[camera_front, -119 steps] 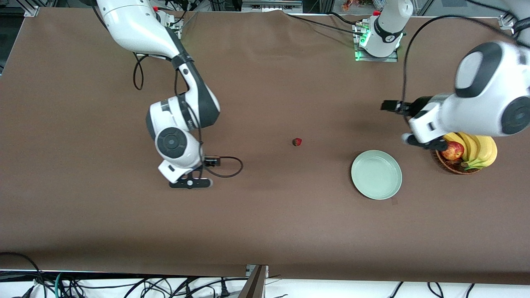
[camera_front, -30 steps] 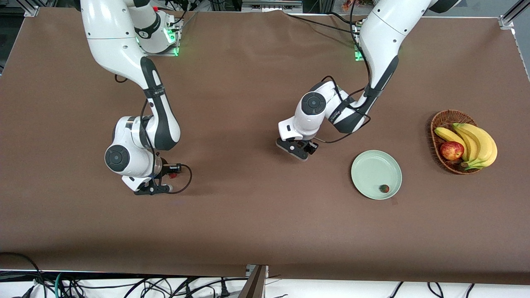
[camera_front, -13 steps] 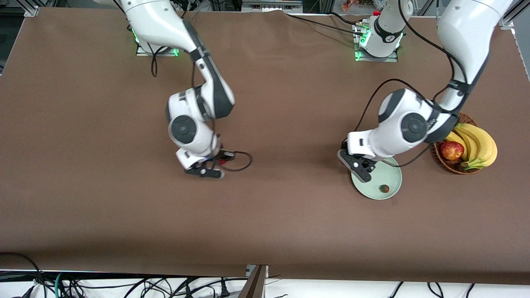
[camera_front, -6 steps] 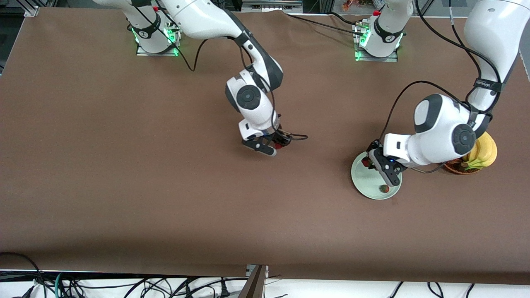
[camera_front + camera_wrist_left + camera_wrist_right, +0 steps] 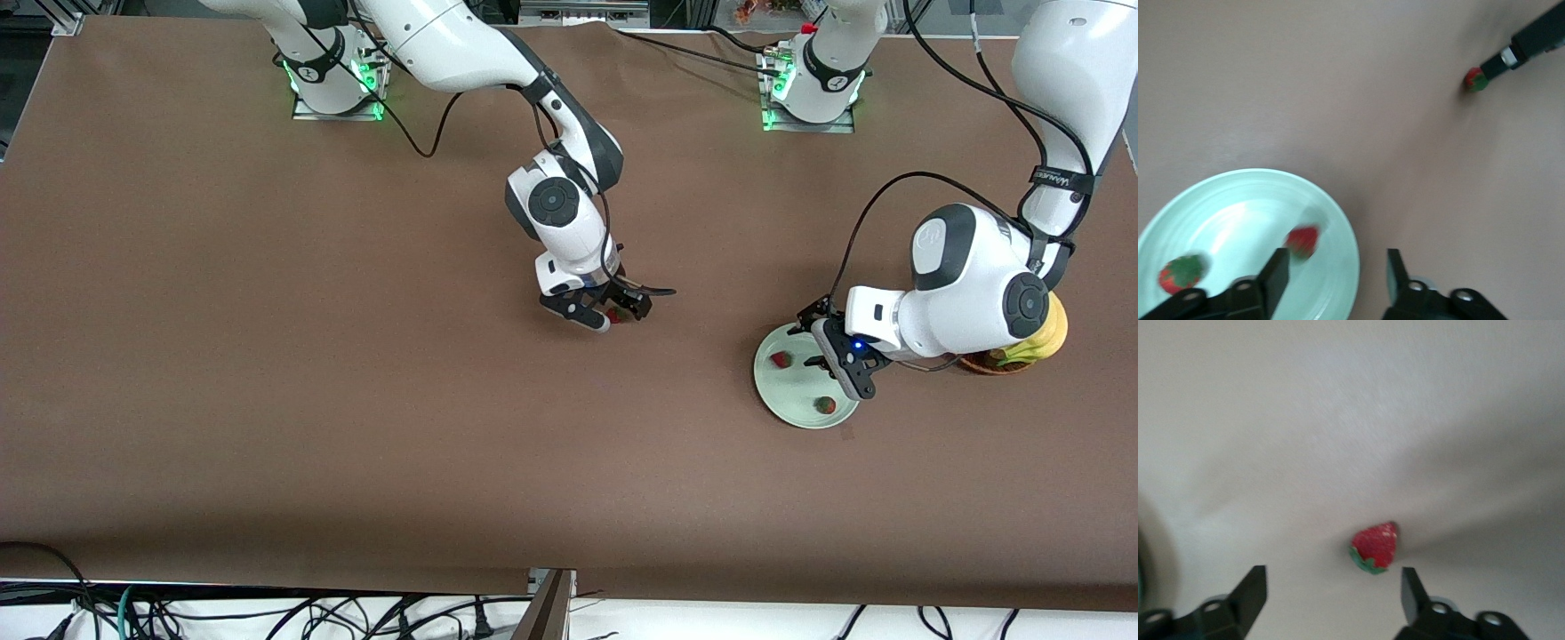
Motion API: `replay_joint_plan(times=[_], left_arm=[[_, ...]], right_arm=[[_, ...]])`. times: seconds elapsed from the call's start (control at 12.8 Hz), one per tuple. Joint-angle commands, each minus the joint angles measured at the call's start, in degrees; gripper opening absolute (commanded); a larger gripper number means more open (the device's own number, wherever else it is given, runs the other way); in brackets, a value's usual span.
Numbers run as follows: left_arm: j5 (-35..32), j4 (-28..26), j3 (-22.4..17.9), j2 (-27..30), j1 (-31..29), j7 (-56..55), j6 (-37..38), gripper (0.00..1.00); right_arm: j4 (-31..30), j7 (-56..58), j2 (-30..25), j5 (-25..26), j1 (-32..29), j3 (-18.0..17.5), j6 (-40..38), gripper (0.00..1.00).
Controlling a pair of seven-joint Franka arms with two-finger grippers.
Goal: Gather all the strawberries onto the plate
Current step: 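Drop the strawberry mid-table with the right gripper while the left gripper approaches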
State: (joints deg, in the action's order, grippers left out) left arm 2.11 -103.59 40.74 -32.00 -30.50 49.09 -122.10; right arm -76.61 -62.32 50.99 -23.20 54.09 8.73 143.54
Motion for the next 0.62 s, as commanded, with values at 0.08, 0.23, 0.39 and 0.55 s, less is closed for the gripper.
replay_joint_plan(times=[0.08,0.23,0.39,0.55], left_arm=[[4.57,0.67,1.53,0.0,-0.26,0.66,4.06,1.0],[4.57,0.67,2.94,0.0,0.44,-1.79,3.71,1.0],[4.4,0.76,2.94,0.0,3.59,-7.66,3.1,1.0],[3.52,1.72,2.68,-0.17,8.06,-14.35,1.35,1.0]], right_arm=[[0.15,1.58,-9.12,5.16,-0.38,5.5,-14.3,1.0],[-0.2,4.11,-14.4,5.44,-0.65,9.18,-22.9,1.0],[-0.38,9.64,-19.76,5.35,-0.65,12.17,-32.13,1.0],[-0.55,15.52,-24.86,5.27,-0.74,15.6,-40.23,1.0]])
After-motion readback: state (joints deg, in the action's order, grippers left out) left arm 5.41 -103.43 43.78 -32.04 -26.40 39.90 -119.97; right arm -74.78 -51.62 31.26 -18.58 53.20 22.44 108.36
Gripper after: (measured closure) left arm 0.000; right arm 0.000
